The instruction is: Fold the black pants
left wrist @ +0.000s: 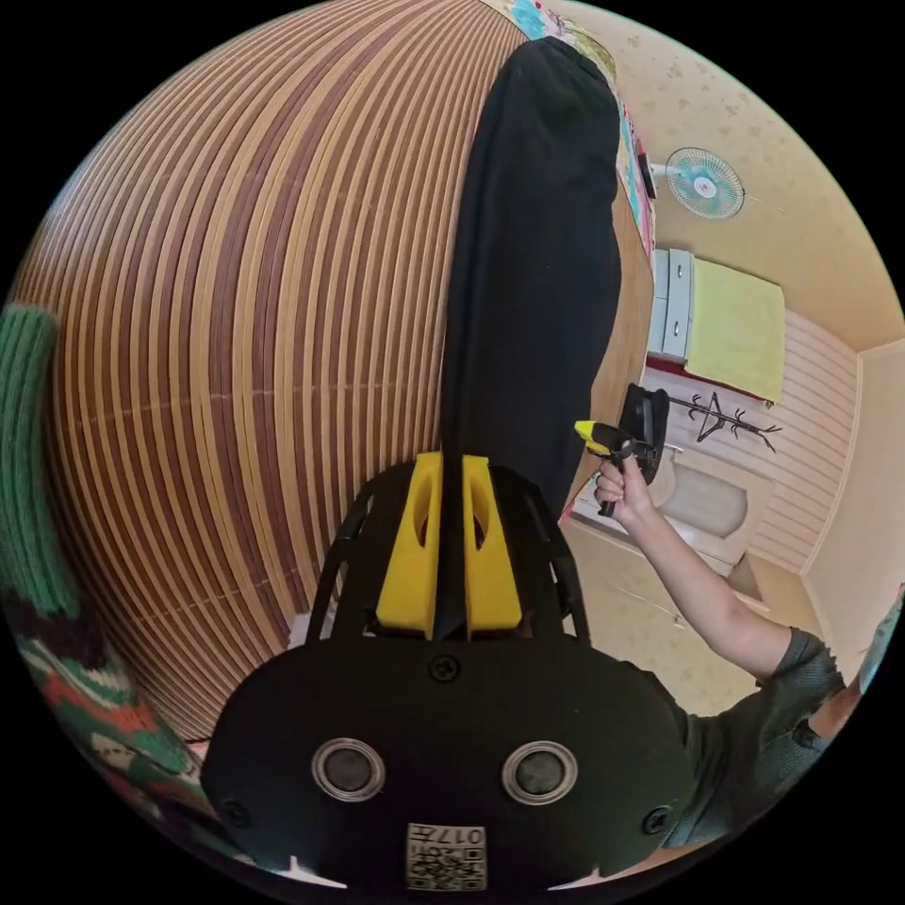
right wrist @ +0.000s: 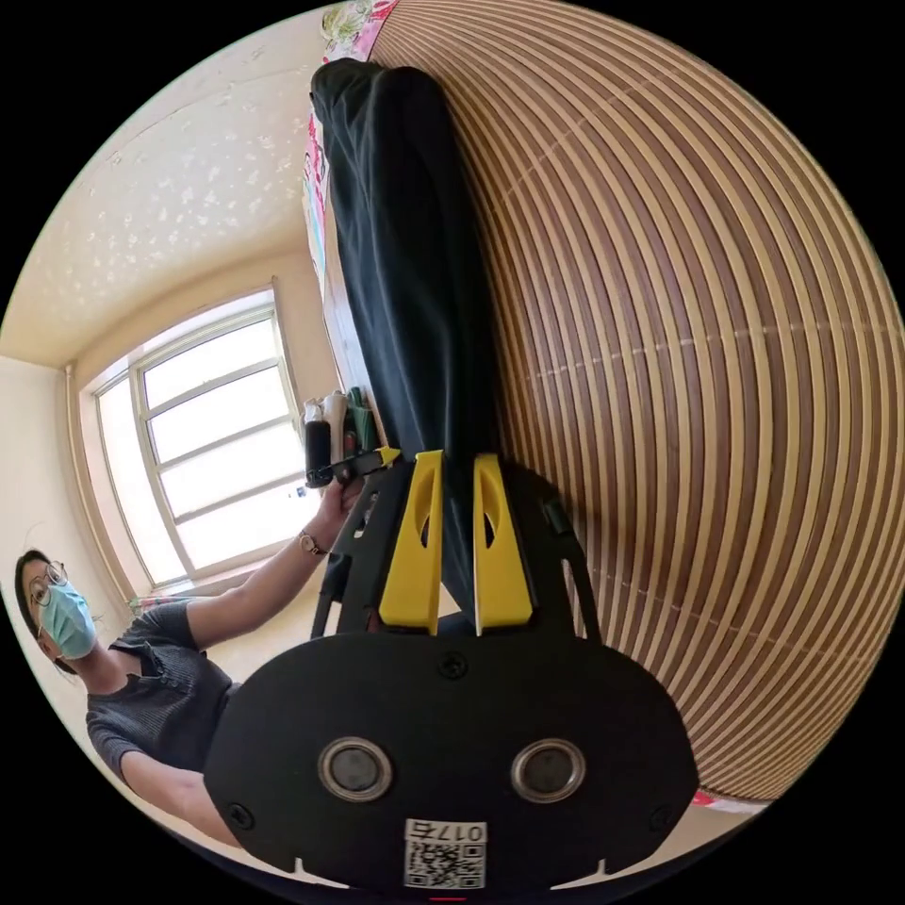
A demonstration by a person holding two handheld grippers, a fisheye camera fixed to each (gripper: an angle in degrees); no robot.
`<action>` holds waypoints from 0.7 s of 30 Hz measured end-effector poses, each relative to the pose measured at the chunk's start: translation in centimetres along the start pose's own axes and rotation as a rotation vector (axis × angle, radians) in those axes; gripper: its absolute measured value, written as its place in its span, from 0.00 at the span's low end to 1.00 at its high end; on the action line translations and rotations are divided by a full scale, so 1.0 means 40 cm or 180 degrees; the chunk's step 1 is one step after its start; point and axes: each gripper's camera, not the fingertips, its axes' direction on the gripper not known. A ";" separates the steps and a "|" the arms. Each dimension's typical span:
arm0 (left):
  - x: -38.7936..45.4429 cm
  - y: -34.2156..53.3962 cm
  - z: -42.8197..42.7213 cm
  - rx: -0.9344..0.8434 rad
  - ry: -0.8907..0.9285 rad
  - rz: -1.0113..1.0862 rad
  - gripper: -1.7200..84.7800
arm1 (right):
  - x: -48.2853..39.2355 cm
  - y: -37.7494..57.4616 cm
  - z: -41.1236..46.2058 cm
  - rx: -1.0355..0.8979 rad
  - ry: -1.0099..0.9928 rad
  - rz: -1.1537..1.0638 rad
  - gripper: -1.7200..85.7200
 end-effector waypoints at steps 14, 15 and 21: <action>0.216 0.522 -0.184 0.0429 0.1605 0.1415 0.05 | -0.306 0.517 -0.138 0.0332 -0.1309 -0.1238 0.04; 0.270 0.573 -0.218 0.0489 0.1692 0.1602 0.06 | -0.341 0.539 -0.147 0.0331 -0.1295 -0.1345 0.04; 0.588 0.794 -0.406 0.0946 0.1767 0.2657 0.05 | -0.689 0.723 -0.237 0.0417 -0.1075 -0.2452 0.04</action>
